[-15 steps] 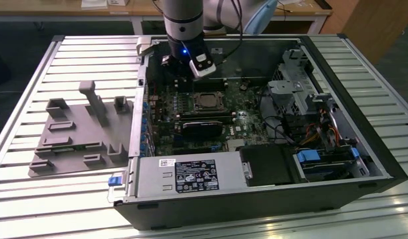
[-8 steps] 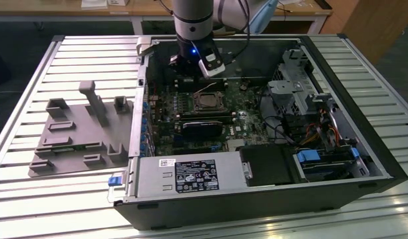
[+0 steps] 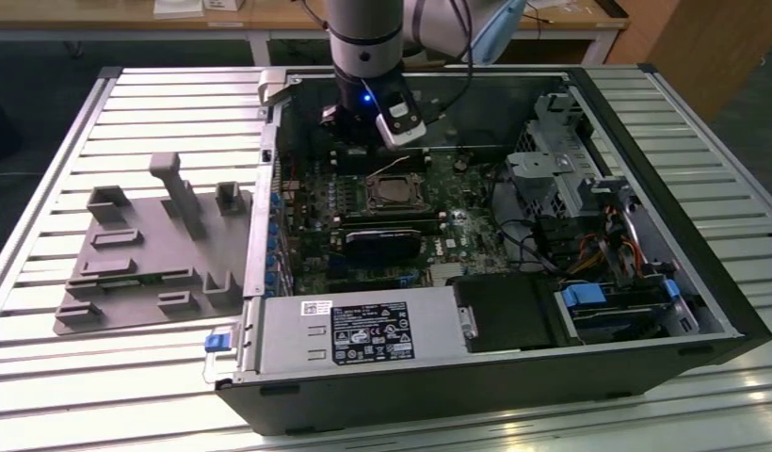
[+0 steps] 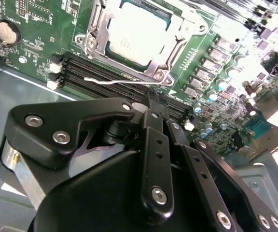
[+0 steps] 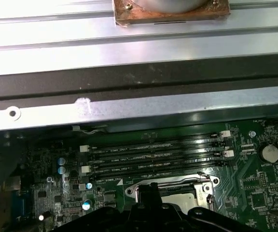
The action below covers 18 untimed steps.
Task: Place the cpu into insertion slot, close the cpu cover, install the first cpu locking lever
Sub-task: 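Close the cpu cover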
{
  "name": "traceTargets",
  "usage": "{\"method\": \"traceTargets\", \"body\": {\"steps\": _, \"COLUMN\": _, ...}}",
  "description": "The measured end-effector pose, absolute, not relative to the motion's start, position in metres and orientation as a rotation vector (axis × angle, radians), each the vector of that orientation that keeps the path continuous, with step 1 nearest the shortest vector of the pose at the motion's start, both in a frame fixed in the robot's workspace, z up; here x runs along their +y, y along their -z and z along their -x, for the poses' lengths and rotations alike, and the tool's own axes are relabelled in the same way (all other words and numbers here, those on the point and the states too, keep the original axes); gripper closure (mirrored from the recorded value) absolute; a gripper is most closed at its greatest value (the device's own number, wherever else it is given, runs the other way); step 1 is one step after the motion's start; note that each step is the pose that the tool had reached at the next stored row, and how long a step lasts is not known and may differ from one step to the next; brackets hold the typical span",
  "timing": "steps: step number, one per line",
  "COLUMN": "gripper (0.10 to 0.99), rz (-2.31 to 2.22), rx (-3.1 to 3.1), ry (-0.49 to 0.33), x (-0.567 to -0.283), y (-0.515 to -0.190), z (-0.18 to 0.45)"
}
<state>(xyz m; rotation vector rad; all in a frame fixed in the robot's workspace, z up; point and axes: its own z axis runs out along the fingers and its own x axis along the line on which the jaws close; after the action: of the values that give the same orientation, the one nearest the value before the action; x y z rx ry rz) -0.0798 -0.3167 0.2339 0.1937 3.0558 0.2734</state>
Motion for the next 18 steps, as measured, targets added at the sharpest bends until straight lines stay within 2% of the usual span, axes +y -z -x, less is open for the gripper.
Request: {"method": "traceTargets", "body": {"steps": 18, "gripper": 0.984, "rz": -0.180, "rx": 2.992, "ry": -0.274, "x": -0.317, "y": -0.221, "z": 0.069}}
